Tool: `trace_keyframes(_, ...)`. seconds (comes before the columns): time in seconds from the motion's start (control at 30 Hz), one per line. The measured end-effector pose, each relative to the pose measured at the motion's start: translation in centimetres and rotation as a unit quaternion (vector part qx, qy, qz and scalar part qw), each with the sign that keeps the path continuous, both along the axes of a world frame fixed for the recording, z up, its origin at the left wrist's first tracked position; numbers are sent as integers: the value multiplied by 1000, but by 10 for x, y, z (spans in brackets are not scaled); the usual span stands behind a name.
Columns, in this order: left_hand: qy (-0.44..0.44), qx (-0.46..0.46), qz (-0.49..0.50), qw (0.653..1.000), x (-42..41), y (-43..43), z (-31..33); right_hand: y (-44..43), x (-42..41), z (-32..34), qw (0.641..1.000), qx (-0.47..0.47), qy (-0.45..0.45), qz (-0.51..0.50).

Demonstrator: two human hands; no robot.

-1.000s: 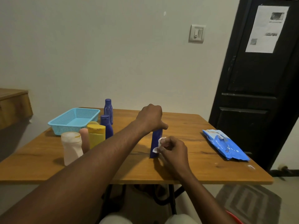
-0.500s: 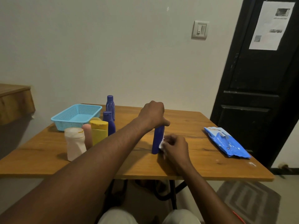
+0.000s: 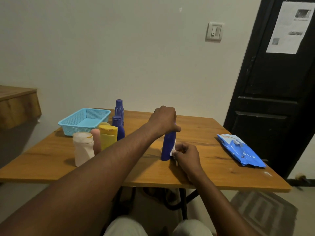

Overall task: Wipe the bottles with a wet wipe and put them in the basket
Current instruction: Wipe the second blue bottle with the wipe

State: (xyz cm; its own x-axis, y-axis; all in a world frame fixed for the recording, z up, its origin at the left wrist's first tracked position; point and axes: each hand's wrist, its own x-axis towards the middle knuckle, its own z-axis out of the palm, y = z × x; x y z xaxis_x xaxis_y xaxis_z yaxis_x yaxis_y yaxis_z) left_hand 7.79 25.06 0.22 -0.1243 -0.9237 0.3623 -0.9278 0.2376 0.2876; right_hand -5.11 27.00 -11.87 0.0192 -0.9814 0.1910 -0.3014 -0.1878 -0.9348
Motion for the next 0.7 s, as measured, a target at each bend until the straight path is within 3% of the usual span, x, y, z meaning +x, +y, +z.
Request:
trace_keyframes(0.4,59,93,-125,986,20,15,5,15,-13,7,971,-38,-227,-72)
trace_keyframes(0.57,83,63,-120,987,23,18,-1,21,-9,3,970,-78,-223,-54)
trace_keyframes(0.7,106,51,-111,987,28,20,-4,21,-1,-13,990,-56,-131,2)
